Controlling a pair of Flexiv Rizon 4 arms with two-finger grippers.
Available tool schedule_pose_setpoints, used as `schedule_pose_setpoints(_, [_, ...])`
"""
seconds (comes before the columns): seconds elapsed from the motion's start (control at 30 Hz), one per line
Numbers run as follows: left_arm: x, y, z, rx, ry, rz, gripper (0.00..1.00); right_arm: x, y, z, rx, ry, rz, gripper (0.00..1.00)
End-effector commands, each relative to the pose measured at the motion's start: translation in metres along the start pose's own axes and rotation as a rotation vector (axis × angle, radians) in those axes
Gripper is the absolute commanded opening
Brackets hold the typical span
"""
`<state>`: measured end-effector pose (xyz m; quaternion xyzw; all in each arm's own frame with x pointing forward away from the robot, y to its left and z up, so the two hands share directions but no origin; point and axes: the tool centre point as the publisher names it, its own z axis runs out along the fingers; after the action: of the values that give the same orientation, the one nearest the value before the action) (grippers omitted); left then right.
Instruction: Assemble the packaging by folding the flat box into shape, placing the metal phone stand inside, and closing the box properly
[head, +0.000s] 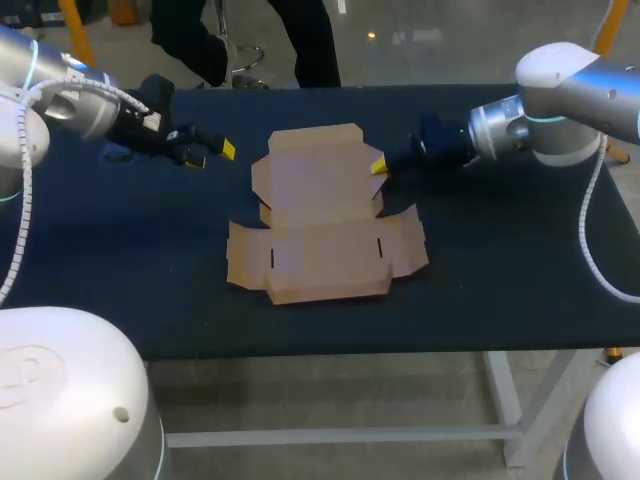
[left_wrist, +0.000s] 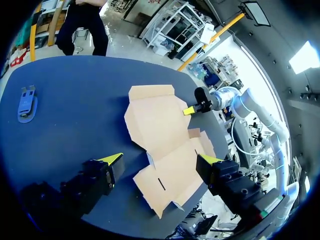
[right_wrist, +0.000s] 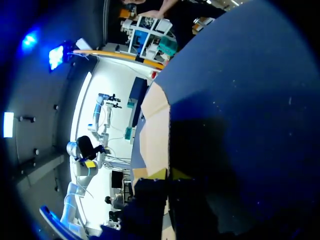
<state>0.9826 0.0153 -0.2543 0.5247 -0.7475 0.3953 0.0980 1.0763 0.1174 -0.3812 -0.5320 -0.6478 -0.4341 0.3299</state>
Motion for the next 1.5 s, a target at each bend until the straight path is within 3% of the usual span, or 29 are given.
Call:
schedule_pose_setpoints(0.03, [0.000, 0.000, -0.001, -0.004, -0.002, 0.000, 1.00, 0.000, -0.001, 0.001, -0.008, 0.014, -0.012, 0.00])
schedule_pose_setpoints(0.17, [-0.002, 0.002, -0.001, 0.048, 0.050, 0.037, 1.00, 0.010, -0.006, -0.002, -0.055, 0.028, -0.103, 0.00])
schedule_pose_setpoints(0.43, [-0.011, 0.002, 0.001, 0.122, 0.068, 0.101, 1.00, 0.034, -0.007, -0.014, -0.121, 0.062, -0.239, 0.00])
schedule_pose_setpoints(0.67, [-0.012, -0.004, 0.011, 0.152, 0.021, 0.167, 1.00, 0.046, -0.002, -0.014, -0.123, 0.069, -0.303, 0.00])
schedule_pose_setpoints(1.5, [-0.022, -0.030, 0.036, 0.262, 0.180, 0.351, 1.00, 0.069, 0.009, -0.017, -0.205, 0.146, -0.483, 0.00])
